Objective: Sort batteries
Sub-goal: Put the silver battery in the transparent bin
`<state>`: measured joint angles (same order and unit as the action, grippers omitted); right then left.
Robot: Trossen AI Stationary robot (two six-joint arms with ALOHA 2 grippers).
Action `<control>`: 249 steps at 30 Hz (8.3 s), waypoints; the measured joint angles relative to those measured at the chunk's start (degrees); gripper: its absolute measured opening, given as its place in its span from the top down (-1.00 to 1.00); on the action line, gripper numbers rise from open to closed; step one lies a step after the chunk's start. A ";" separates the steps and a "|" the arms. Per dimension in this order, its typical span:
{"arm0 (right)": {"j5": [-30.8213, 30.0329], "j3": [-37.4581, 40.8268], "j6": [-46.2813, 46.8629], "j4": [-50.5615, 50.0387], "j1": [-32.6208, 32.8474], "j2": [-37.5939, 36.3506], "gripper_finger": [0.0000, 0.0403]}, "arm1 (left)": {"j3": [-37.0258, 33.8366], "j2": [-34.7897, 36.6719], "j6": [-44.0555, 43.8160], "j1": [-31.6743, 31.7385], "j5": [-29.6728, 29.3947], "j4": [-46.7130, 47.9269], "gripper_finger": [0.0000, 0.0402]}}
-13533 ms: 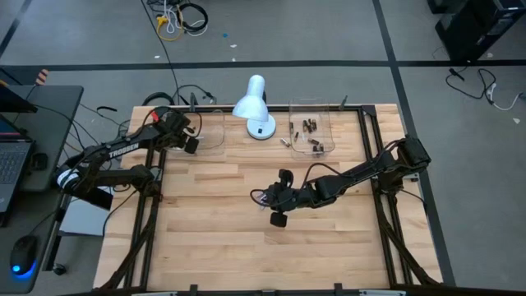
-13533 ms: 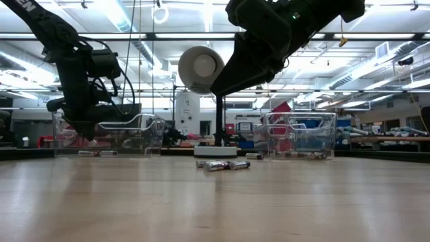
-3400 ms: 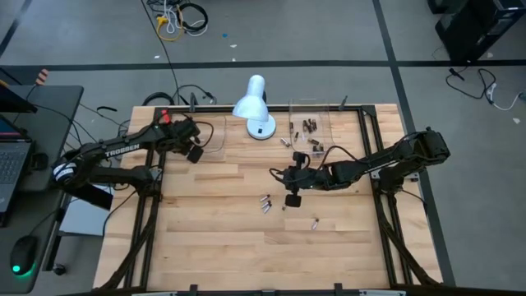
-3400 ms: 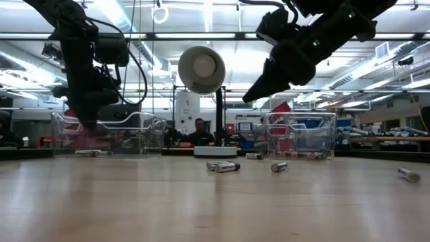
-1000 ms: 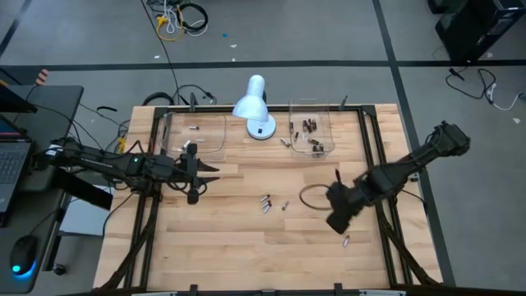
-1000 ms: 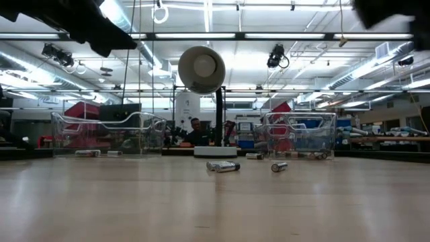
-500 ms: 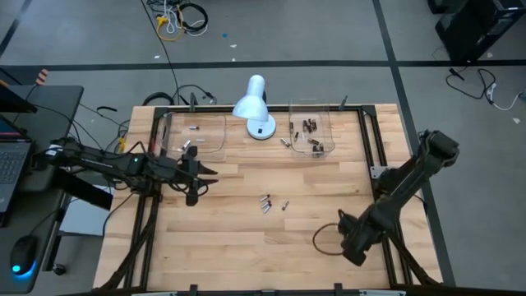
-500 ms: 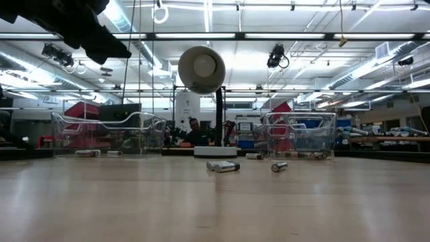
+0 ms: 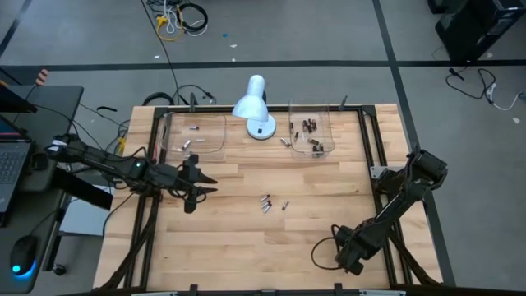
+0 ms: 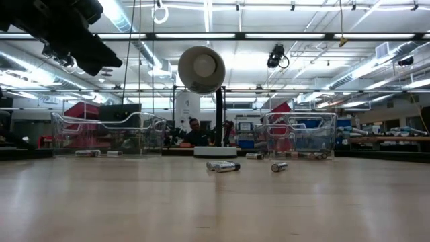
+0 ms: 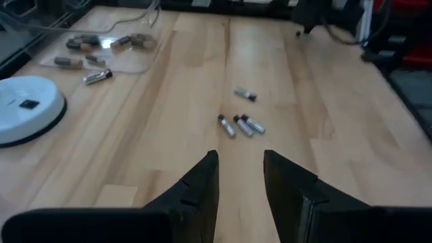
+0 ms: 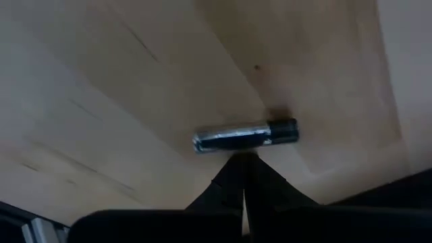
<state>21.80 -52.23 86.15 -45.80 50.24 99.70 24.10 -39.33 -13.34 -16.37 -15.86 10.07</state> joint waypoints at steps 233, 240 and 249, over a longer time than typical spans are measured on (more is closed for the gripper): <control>-29.36 -0.81 -91.21 27.81 -37.62 -3.24 0.31 | 4.72 -19.19 17.73 14.70 19.08 -14.93 0.29; -26.95 -0.81 -91.33 28.84 -38.71 1.86 0.26 | 4.72 -19.19 17.73 14.72 19.08 -14.93 0.29; -21.69 -1.03 -92.09 29.62 -39.97 4.66 0.46 | 4.72 -19.17 17.73 14.72 19.08 -17.16 0.29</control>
<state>0.12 -53.26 -5.94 -16.19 10.26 104.36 28.82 -58.50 4.39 -1.65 3.22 -7.09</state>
